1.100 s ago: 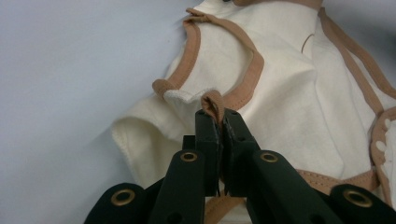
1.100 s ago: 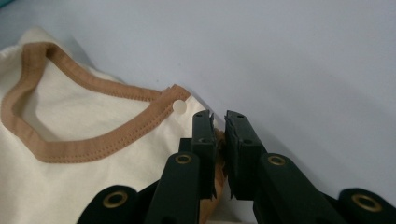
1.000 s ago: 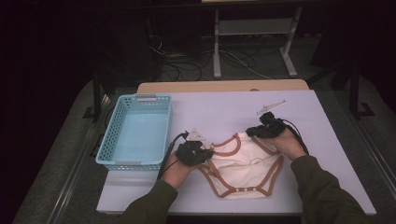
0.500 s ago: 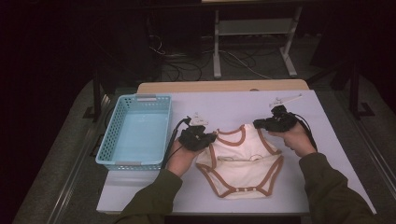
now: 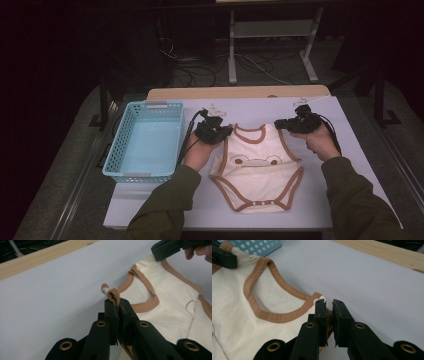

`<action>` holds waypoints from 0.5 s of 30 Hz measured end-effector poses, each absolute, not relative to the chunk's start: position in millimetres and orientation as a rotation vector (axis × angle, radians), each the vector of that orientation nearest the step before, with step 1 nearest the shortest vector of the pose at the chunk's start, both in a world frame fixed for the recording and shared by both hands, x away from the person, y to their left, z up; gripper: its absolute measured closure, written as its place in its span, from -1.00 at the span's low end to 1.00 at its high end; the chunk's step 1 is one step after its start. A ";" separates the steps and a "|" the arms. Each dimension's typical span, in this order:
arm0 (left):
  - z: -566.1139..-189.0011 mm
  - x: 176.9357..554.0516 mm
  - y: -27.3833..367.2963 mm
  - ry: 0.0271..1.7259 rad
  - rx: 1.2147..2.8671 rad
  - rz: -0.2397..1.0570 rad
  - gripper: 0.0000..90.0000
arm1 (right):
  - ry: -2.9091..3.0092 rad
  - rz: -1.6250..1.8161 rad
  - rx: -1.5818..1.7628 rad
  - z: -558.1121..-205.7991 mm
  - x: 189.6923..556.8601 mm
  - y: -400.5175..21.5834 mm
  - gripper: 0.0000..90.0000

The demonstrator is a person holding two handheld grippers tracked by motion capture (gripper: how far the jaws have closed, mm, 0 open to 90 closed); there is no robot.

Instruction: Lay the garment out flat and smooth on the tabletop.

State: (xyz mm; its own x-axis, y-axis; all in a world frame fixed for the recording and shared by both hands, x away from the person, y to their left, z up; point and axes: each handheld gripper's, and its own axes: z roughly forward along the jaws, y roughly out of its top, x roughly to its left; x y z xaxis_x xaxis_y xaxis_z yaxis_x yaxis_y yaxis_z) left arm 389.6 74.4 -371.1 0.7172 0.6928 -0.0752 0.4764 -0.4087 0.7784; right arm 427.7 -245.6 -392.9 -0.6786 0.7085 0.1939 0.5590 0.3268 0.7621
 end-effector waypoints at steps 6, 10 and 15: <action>-375.1 410.6 73.8 0.943 2.068 0.325 0.90 | 2.389 1.276 1.189 -390.1 438.0 -247.8 0.82; -381.4 424.9 73.6 0.988 2.070 0.325 0.90 | 2.381 1.275 1.201 -388.8 444.4 -246.8 0.82; -389.0 440.3 73.4 1.040 2.055 0.332 0.90 | 2.372 1.270 1.212 -390.4 451.2 -245.4 0.82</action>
State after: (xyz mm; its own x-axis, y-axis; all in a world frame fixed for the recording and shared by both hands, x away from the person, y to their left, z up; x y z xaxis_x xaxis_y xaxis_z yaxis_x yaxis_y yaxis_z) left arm 440.3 73.4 -389.0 0.6290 0.7692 -0.1127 0.5616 -0.3493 0.7501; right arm 451.2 -245.4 -390.4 -0.6478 0.7357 0.1979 0.5727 0.2989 0.7633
